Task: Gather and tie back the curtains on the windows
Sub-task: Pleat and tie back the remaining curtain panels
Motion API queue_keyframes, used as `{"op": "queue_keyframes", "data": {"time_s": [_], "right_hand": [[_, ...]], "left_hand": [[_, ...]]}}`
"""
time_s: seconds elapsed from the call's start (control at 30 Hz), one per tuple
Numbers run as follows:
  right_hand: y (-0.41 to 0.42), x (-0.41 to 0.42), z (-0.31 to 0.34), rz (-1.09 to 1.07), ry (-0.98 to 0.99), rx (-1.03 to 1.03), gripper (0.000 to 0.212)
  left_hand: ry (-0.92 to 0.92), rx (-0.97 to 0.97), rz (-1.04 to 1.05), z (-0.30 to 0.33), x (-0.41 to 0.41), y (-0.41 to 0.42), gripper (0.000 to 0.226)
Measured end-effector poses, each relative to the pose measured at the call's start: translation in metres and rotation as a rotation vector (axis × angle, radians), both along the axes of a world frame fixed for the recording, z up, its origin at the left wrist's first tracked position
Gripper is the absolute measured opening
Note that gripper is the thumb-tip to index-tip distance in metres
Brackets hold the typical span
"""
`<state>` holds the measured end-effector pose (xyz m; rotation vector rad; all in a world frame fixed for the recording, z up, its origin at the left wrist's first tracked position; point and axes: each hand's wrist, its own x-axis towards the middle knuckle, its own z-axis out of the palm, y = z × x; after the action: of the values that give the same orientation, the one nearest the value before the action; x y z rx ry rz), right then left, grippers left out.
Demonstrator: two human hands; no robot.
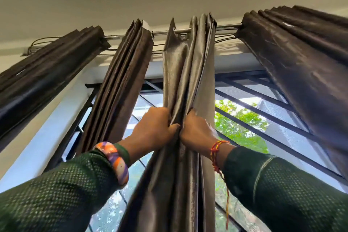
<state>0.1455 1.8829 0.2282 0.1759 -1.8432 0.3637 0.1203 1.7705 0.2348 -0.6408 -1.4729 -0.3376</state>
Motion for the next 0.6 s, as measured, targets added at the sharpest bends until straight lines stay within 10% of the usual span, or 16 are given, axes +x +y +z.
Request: {"op": "queue_keyframes", "data": {"time_s": [0.27,0.6], "right_hand": [[0.044,0.049,0.025,-0.155,0.299,0.014,0.063],[0.030,0.049,0.054,-0.270,-0.003,-0.124,0.073]], "left_hand": [[-0.141,0.249,-0.397,-0.003,0.033,0.048,0.039],[-0.705,-0.141,-0.429,-0.002,0.056,0.037,0.036]]}}
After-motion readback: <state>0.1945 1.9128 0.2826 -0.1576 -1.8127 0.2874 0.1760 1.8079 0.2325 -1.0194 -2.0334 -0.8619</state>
